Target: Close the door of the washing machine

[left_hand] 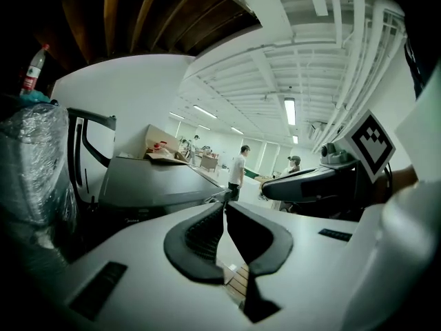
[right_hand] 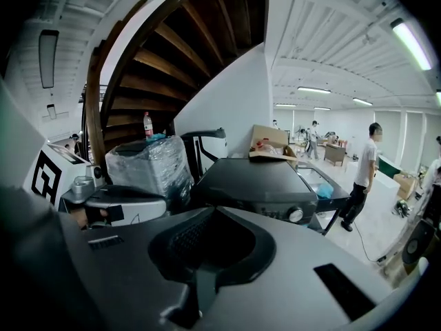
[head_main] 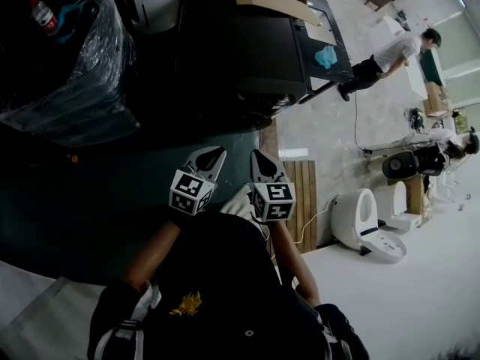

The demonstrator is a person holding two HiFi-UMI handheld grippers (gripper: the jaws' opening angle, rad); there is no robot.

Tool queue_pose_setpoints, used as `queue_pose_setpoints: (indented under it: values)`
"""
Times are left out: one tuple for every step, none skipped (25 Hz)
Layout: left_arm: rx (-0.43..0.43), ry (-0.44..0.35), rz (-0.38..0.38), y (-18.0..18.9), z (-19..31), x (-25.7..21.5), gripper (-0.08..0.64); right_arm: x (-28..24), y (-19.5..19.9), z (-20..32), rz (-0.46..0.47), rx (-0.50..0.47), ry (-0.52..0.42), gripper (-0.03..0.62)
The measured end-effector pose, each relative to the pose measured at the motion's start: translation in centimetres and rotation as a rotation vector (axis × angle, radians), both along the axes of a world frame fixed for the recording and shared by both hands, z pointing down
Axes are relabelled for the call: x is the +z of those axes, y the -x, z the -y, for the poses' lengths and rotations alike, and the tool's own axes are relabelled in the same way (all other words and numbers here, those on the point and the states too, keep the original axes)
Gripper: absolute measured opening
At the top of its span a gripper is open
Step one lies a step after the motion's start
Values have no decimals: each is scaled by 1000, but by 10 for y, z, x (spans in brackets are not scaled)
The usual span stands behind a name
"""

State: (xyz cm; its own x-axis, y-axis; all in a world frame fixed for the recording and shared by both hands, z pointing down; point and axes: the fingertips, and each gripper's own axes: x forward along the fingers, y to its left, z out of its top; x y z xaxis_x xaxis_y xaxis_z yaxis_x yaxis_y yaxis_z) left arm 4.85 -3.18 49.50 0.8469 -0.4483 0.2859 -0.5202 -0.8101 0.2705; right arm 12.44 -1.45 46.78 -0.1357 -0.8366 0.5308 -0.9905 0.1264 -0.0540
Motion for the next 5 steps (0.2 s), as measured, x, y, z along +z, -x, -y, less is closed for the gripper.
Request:
queue_pose_setpoints:
  values:
    - [3,0,4,2,-1,0,31,-2,2,0,-3,-2,-1,25]
    - [5,6,8,4,-2,1,31,-3,5,1,-6,-5,-3,25]
    - [6,15,11,7,-3,2,31,-5,8,2,-10,-11,-7,25]
    - [6,26,11,10,-4,3,31,-7,11,2,-15,-19,-10,25]
    - [5,36,10,13,-4,4,31,-8,14,3,-20,-27,-13,25]
